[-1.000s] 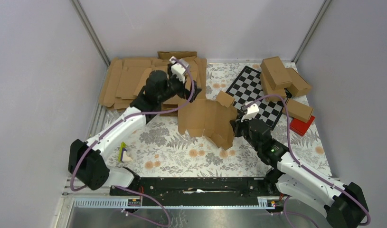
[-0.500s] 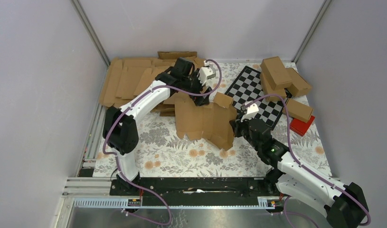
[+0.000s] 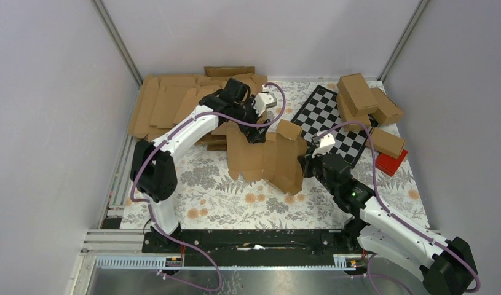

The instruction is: Fold the paper box

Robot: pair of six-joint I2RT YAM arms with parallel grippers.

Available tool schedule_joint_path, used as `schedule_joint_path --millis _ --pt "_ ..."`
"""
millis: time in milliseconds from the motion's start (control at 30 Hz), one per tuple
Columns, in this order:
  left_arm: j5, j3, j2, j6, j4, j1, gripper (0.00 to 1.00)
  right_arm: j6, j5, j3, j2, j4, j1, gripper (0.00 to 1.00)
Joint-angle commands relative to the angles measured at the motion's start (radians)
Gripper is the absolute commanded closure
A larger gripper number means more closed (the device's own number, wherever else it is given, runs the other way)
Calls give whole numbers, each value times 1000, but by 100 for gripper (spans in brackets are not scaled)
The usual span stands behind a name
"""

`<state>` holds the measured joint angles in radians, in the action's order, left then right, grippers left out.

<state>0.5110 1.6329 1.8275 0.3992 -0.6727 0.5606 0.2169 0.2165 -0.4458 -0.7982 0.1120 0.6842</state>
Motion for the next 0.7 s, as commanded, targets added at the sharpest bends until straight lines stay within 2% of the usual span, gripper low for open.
schedule_joint_path --millis 0,200,233,333,400,600,667 --pt "-57 -7 -73 6 -7 -6 4 -13 1 -42 20 12 -4 100" --pt "-108 -16 -79 13 -8 2 3 -15 -3 -48 13 12 -4 100" --pt "-101 -16 -79 9 2 2 6 -16 -2 -48 12 12 -3 100" --pt "-95 -17 -75 -4 32 2 28 -16 0 -50 8 13 -5 100" --pt "-95 -14 -69 -5 33 2 37 -16 0 -52 7 14 -5 100" --pt "-73 34 -36 -11 -4 4 36 -15 4 -55 4 20 -4 100" --pt "-74 48 -26 -11 -24 4 39 -16 7 -57 6 20 -4 100"
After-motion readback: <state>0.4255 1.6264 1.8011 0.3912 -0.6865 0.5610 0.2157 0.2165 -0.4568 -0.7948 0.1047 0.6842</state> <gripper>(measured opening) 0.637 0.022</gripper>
